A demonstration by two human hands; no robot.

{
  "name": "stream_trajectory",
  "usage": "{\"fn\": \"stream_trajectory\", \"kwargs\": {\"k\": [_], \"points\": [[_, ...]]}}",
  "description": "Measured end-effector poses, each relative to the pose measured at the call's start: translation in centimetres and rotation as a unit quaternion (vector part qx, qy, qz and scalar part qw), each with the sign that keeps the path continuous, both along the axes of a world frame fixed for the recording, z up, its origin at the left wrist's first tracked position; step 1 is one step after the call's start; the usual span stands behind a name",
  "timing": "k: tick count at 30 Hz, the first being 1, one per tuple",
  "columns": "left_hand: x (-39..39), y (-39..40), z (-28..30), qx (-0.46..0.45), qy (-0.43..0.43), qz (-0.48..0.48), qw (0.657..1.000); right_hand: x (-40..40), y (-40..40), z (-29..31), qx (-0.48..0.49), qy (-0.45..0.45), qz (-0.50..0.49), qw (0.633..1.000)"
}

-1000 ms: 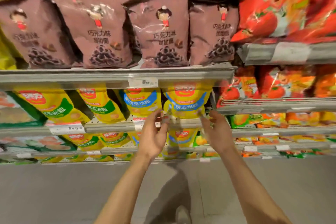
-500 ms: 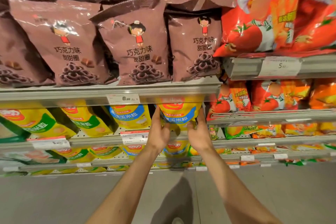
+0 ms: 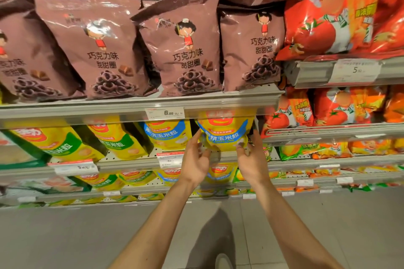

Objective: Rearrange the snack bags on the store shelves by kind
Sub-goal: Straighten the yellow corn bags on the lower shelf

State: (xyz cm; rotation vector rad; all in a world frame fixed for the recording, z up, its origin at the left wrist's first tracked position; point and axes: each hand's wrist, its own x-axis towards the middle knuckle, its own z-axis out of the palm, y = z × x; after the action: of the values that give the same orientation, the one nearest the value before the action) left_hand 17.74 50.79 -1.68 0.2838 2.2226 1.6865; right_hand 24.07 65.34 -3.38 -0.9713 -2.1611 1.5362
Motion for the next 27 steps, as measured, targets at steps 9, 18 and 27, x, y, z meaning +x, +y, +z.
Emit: {"fn": "stream_trajectory", "kwargs": {"k": [9,18,27], "points": [[-3.7,-10.3,-1.4,-0.028,0.01,0.127,0.991,-3.7,-8.7,-0.7,0.083,-0.025,0.055,0.995],[-7.8,-11.6,-1.7,-0.046,0.023,0.047,0.998,-10.1,-12.1,1.3,0.117,-0.058,0.095,0.987],[-7.6,-10.8,-0.7,-0.037,-0.023,0.023,0.999,-10.3,-11.8,-0.8,0.053,-0.028,0.107,0.992]]}}
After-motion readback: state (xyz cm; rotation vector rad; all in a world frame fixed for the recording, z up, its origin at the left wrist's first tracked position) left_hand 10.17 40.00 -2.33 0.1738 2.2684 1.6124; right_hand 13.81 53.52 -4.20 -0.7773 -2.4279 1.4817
